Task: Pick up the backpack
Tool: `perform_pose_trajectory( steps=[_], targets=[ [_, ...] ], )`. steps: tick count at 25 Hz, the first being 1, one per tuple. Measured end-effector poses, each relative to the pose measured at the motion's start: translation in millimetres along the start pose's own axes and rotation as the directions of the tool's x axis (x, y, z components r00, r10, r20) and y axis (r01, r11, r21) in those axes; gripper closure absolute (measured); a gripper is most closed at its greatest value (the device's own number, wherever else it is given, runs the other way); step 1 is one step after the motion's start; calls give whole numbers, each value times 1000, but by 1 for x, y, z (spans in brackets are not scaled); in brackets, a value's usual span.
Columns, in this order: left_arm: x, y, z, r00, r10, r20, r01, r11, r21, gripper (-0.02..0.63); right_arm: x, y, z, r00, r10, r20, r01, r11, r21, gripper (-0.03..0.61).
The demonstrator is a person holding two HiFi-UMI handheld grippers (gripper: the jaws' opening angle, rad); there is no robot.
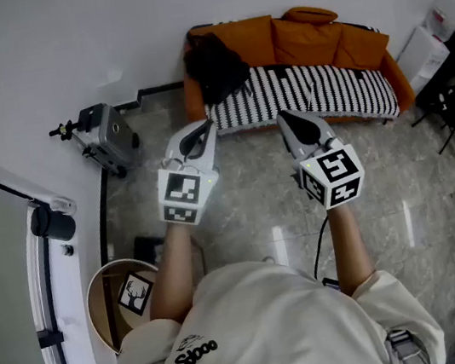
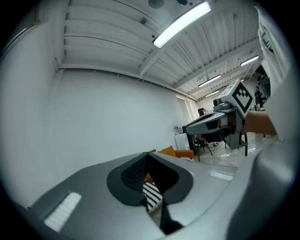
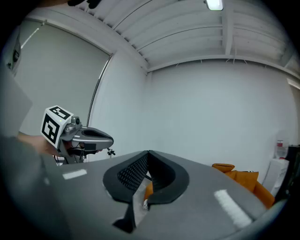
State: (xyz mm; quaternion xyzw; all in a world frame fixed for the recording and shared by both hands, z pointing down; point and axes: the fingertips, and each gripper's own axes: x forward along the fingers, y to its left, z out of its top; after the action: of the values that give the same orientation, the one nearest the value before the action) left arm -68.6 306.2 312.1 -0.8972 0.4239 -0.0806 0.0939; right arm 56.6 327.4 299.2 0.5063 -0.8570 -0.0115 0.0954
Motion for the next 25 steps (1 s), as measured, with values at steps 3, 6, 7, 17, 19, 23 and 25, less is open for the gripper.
perform_pose_trajectory(
  steps=[3,6,7,17,19,23,25],
  targets=[
    [3,1,-1,1000,-3,3,3,1000,-3,603,2,-2,-2,1000,-3,-2,3,1000,0,577],
    [6,0,-5,1000,-5,1,5,1000,-2,603,4,-5,-5,1000,-9,2,9,1000,19,577],
    [7,-1,-6,1000,-5,0,5,1000,-1,603,4,-7,-7,1000,-12,4,12,999,31,577],
    [20,-14,-5,1000,5,-14,-5,1000,11,603,-5,-28,-5,998,-15,59,11,997,78,577],
    [23,-19,-2,1000,10,-16,-9,1000,28,603,-8,-29,-3,997,6,72,-11,997,72,577],
    [29,-27,4,1000,25,-3,-25,999,25,602,-11,-36,-7,998,27,61,-30,999,43,577],
    [32,-33,6,999,36,-2,-36,999,23,603,-15,-42,-10,998,28,55,-30,999,38,577]
  ],
)
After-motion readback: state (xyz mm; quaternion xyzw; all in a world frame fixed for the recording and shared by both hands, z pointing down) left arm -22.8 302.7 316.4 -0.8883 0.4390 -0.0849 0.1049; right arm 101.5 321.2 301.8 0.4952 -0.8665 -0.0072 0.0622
